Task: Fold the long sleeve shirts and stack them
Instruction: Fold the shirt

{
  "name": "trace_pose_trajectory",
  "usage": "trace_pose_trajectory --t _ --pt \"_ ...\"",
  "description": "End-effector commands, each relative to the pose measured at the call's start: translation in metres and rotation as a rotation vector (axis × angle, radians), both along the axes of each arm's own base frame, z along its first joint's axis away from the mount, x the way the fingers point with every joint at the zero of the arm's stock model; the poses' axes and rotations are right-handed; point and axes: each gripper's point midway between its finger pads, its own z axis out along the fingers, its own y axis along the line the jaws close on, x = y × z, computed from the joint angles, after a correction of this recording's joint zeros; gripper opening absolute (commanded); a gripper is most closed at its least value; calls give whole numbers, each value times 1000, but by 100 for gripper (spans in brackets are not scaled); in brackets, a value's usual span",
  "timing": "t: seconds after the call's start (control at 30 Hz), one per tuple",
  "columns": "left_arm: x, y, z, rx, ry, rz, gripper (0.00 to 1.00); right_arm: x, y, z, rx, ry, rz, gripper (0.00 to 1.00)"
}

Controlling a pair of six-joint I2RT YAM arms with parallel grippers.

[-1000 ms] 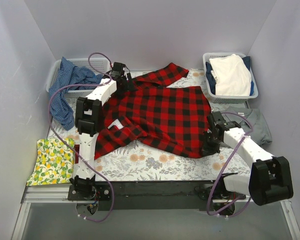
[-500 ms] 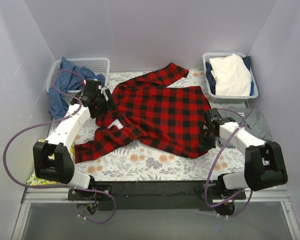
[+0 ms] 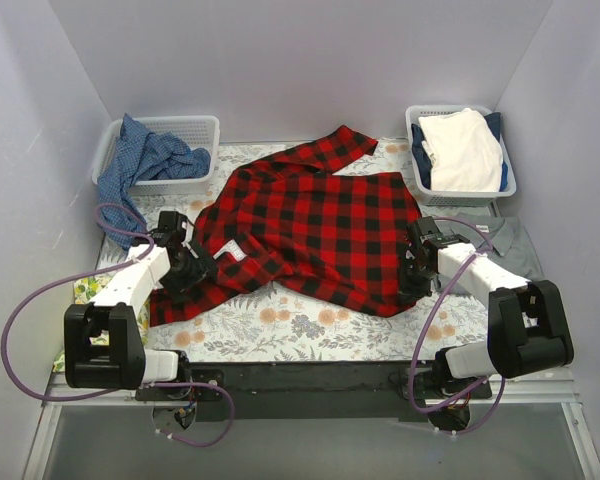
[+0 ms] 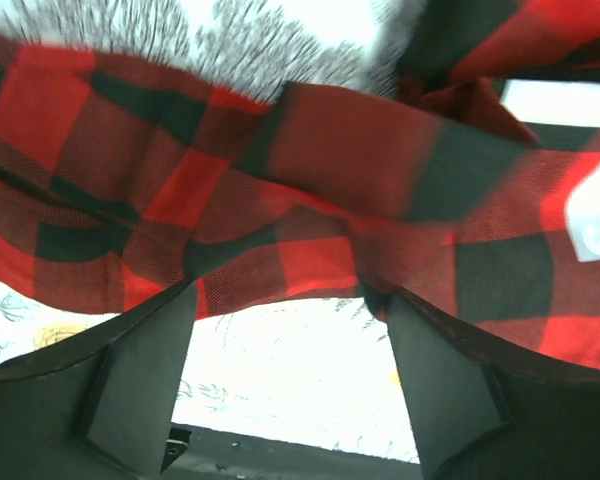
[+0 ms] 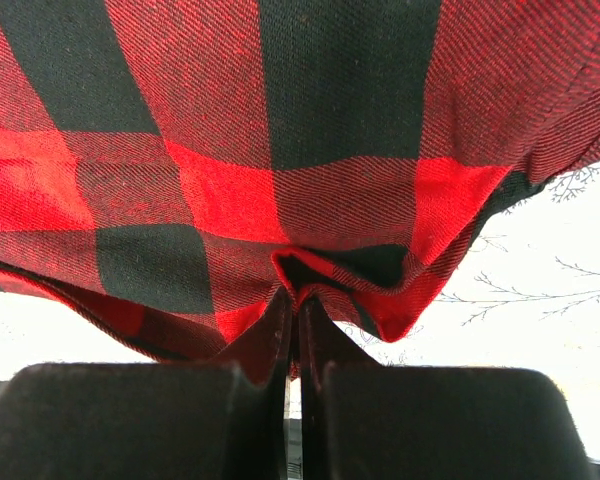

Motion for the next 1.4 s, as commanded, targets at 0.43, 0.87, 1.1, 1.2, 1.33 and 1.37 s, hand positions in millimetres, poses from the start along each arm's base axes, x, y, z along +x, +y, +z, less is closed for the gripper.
trace_pose_trajectory --t 0.43,0.87,1.1,1.2,1.33,1.37 --pt "-2 1 8 -30 31 47 0 19 6 10 21 -51 12 1" --pt "15 27 183 61 -567 165 0 24 7 33 43 -99 24 1" --pt "-46 39 199 79 -563 266 0 8 2 56 52 -156 27 1" --pt "-82 55 218 117 -600 373 0 -11 -2 59 50 -138 13 1" --pt "-111 56 230 84 -718 401 0 -23 -5 60 58 -154 -7 1" --pt "-116 56 231 67 -744 419 0 -25 -4 61 67 -161 -13 1"
